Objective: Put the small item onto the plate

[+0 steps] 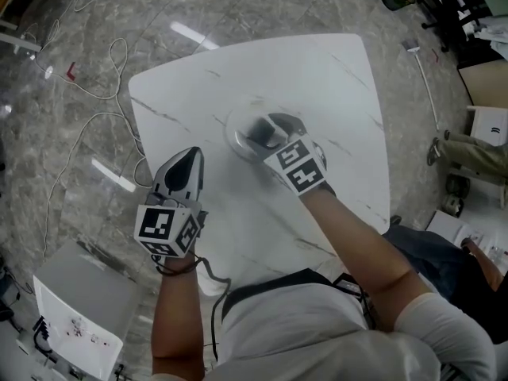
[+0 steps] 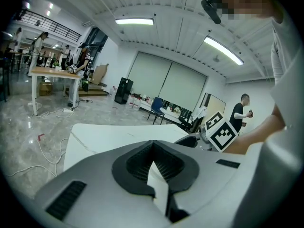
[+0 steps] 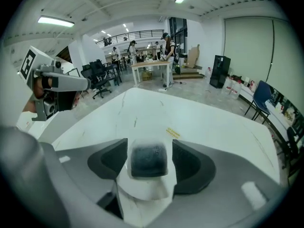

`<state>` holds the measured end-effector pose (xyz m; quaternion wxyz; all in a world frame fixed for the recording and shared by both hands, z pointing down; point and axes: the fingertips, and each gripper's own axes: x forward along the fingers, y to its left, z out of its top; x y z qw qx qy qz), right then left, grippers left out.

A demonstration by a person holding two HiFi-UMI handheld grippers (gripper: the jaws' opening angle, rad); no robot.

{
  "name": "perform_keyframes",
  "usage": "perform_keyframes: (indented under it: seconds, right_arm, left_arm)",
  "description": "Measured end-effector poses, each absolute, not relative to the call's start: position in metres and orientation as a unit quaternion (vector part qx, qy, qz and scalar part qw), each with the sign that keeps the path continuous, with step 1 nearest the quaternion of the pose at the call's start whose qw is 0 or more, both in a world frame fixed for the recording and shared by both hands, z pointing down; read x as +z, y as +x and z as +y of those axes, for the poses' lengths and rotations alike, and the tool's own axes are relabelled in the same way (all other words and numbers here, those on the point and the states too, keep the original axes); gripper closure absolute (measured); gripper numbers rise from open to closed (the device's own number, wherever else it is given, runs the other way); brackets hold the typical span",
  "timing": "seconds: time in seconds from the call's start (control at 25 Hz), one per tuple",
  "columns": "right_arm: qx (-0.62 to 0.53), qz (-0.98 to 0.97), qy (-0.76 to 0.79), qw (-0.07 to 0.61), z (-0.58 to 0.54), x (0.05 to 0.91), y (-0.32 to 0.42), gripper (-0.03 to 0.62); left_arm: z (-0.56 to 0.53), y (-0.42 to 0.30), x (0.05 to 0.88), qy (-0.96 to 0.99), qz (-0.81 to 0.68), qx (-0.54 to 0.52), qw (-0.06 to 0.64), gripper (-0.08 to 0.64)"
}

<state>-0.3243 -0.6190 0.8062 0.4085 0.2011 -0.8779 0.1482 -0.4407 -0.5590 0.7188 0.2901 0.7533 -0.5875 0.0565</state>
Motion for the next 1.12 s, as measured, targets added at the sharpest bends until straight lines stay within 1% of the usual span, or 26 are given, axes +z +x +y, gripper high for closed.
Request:
perform_keyframes:
  seconds: [0.08,0.12,0.2,0.28,0.32,0.36,0.52,0.8,1.12]
  right_arm:
    - [0.138,-0.889,0.210,0.382,-0.619,0.785,-0.322,0.340]
    - [0.130,-0.896,0.214,0.368,-0.619,0.774,-0.320,0.371]
    - [0.115,-0.908,0.216,0.340,-0.614,0.750,-0.315,0.441]
    - [0.112,-0.922,0.211,0.304,-0.604,0.726,-0.309,0.538]
    - [0.113,-0.929,0.207,0.286,-0.597,0.711,-0.306,0.571]
    - [0.114,-0.935,0.201,0.268,-0.588,0.696,-0.301,0.589]
    - [0.113,-0.953,0.183,0.212,-0.543,0.632,-0.270,0.589]
    - [0.107,-0.970,0.170,0.136,-0.453,0.501,-0.190,0.591]
    - [0.074,-0.981,0.172,0.048,-0.345,0.352,-0.099,0.591]
  left_arm:
    - [-0.554,-0.435,0.711,0.754,-0.589,0.057,0.284,0.555]
    - [-0.551,-0.431,0.708,0.755,-0.590,0.058,0.281,0.555]
    - [-0.543,-0.422,0.699,0.757,-0.590,0.059,0.273,0.555]
    - [-0.533,-0.412,0.687,0.758,-0.593,0.058,0.265,0.555]
    - [-0.527,-0.406,0.680,0.758,-0.595,0.057,0.260,0.555]
    - [-0.521,-0.400,0.672,0.758,-0.597,0.056,0.256,0.555]
    - [-0.487,-0.362,0.623,0.759,-0.602,0.036,0.245,0.555]
    - [-0.417,-0.272,0.489,0.775,-0.599,-0.004,0.200,0.554]
    - [-0.330,-0.176,0.346,0.783,-0.611,-0.022,0.114,0.555]
